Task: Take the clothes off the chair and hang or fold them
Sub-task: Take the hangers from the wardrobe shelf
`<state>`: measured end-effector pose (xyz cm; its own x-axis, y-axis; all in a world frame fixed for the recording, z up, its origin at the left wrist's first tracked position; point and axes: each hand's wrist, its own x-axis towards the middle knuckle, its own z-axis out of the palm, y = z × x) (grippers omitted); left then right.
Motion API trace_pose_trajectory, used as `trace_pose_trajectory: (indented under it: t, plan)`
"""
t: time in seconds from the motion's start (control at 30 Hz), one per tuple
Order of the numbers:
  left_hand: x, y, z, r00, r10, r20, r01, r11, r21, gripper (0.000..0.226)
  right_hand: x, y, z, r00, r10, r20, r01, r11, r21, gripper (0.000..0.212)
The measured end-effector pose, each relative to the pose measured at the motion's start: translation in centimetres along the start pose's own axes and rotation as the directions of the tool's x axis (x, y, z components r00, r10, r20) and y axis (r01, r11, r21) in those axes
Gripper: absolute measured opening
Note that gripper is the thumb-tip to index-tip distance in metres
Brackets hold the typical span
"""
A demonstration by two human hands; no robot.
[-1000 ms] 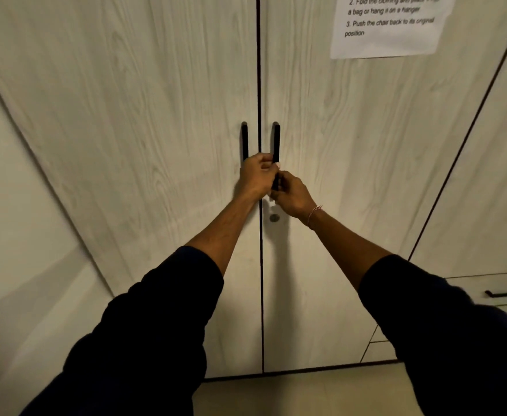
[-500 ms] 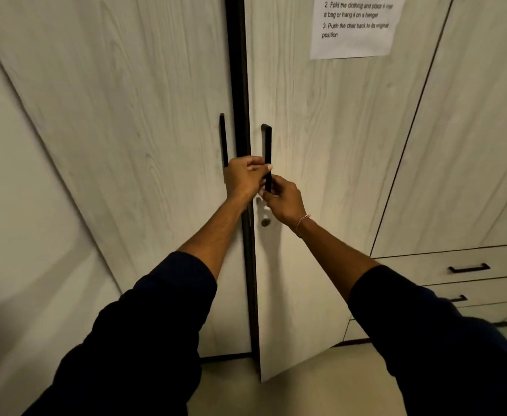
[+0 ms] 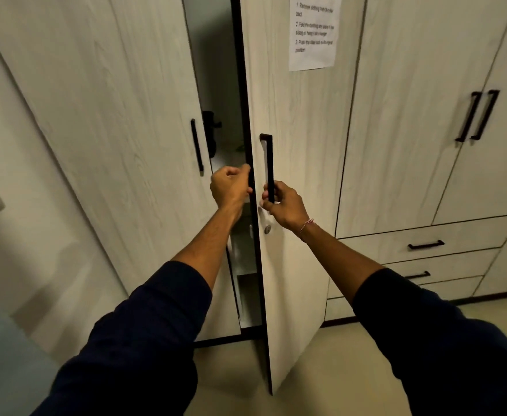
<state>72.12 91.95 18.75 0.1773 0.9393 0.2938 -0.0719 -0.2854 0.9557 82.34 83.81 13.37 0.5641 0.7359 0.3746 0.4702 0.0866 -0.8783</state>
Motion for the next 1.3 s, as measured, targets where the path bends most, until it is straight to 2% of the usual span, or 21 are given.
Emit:
trace_pose_trajectory:
  t: [0.1,0.17,0.2,0.27,0.3,0.37,0.47,0.53,0.6,0.73,0.87,0.97,1.13,1.3]
  plan:
    - [-1.3,0.9,0.8,0.990,-0.049,0.130,0.055,0.998,-0.043,0.016,-1.8,-0.2,-2.4,1.000,-0.001,0.008,0.001,1.000,0.010,0.036]
    - [-1.9,1.1,1.0,0.944,-0.054,0.326,0.085,0.993,-0.080,0.035,-2.7,-0.4,-3.6,1.000,-0.008,0.016,0.008,1.000,0.008,0.037]
    - [-2.3,1.2,1.1,0.893,-0.060,0.446,0.126,0.985,-0.120,0.043,-3.1,-0.5,-4.3,1.000,-0.006,0.011,0.006,1.000,0.000,0.038]
    - [-3.2,1.2,1.3,0.744,-0.086,0.663,0.280,0.941,-0.192,0.046,-3.8,-0.5,-5.5,1.000,0.001,-0.007,-0.002,1.000,-0.019,0.041]
    - [-3.9,1.5,1.3,0.674,-0.093,0.733,0.347,0.916,-0.203,0.043,-4.2,-0.5,-6.1,1.000,0.002,-0.018,-0.003,0.999,-0.035,0.044]
    - [-4.8,1.9,1.7,0.608,-0.119,0.785,0.384,0.910,-0.159,0.040,-4.7,-0.4,-7.1,0.999,-0.006,-0.037,0.003,0.997,-0.080,0.050]
    - [-5.3,2.0,2.6,0.607,-0.156,0.779,0.377,0.920,-0.109,0.051,-5.6,0.0,-8.6,0.997,-0.030,-0.074,0.021,0.992,-0.122,0.054]
    - [-5.8,2.3,3.4,0.596,-0.162,0.787,0.373,0.923,-0.092,0.044,-6.3,0.3,-9.7,0.993,-0.042,-0.113,0.026,0.990,-0.136,0.055]
    - [-6.4,2.5,4.5,0.584,-0.139,0.800,0.346,0.934,-0.091,0.034,-7.0,0.6,-10.9,0.988,-0.049,-0.147,0.028,0.989,-0.143,0.055]
    - [-7.8,2.8,6.9,0.572,-0.081,0.816,0.312,0.942,-0.125,0.053,-8.5,1.2,-13.4,0.974,-0.072,-0.214,0.037,0.986,-0.165,0.050]
    - [-9.6,3.7,9.7,0.568,-0.030,0.822,0.257,0.956,-0.143,0.051,-9.7,2.1,-16.1,0.954,-0.063,-0.292,0.006,0.981,-0.192,0.049]
    - [-11.3,4.4,12.3,0.580,0.014,0.814,0.204,0.966,-0.161,0.053,-10.6,2.3,-18.9,0.945,-0.051,-0.324,-0.017,0.979,-0.203,0.053]
    - [-14.8,5.2,16.8,0.620,0.091,0.779,0.073,0.982,-0.173,0.061,-11.8,3.0,-23.6,0.918,-0.107,-0.381,-0.022,0.947,-0.320,0.053]
    - [-17.0,5.0,21.4,0.599,0.163,0.784,-0.080,0.986,-0.144,0.057,-12.3,4.4,-27.8,0.903,-0.078,-0.422,-0.081,0.935,-0.346,0.056]
